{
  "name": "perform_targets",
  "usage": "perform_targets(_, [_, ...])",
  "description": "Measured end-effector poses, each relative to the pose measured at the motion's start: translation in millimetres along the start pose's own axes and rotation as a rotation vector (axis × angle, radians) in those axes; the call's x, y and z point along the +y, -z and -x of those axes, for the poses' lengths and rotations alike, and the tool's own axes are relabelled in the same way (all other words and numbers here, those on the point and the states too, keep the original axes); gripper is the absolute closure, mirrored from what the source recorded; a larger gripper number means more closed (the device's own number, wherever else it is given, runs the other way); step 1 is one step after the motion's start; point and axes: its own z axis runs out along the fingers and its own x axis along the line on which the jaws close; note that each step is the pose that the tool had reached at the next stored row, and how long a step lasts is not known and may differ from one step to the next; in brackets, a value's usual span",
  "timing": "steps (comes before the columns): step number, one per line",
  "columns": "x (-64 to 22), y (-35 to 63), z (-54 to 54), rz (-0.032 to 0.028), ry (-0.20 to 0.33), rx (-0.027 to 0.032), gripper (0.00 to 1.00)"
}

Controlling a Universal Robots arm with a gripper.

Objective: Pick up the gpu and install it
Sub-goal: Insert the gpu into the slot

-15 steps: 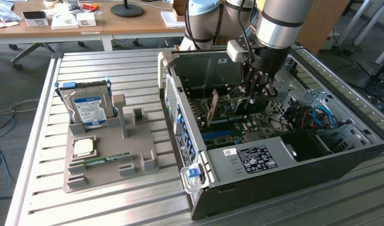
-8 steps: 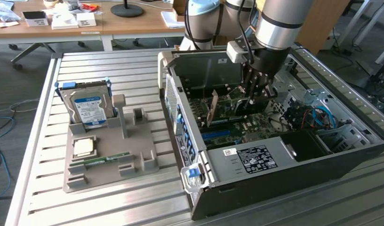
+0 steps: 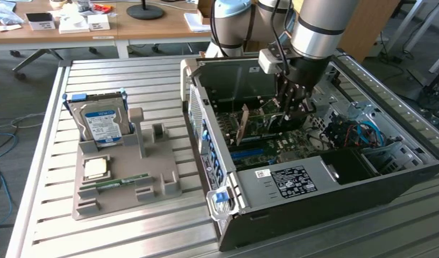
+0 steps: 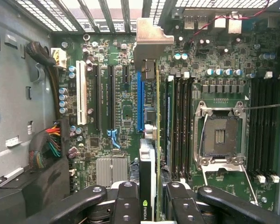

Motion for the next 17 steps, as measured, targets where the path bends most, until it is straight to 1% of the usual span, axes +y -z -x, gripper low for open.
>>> perform_targets(6, [0.0,-0.2,0.0,0.0000,0.000,0.0000,0.73])
perform_targets(12, [0.3,-3.6,-0.1,0.0000,0.000,-0.0001,0.73])
perform_targets(17, [0.3,-3.8,-0.1,0.0001,0.000,0.0002,0.73])
